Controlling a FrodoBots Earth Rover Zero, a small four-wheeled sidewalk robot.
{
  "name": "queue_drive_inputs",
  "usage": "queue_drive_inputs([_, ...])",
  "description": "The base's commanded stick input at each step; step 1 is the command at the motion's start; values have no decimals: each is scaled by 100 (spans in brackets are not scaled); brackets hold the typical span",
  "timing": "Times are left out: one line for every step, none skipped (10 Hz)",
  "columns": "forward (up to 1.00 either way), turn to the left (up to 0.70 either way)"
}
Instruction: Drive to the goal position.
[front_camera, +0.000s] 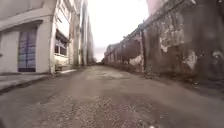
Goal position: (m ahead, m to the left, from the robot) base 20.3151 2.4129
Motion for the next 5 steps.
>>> queue_drive_inputs([70,0])
queue_drive_inputs([70,0])
queue_drive_inputs([70,0])
queue_drive_inputs([70,0])
queue_drive_inputs([70,0])
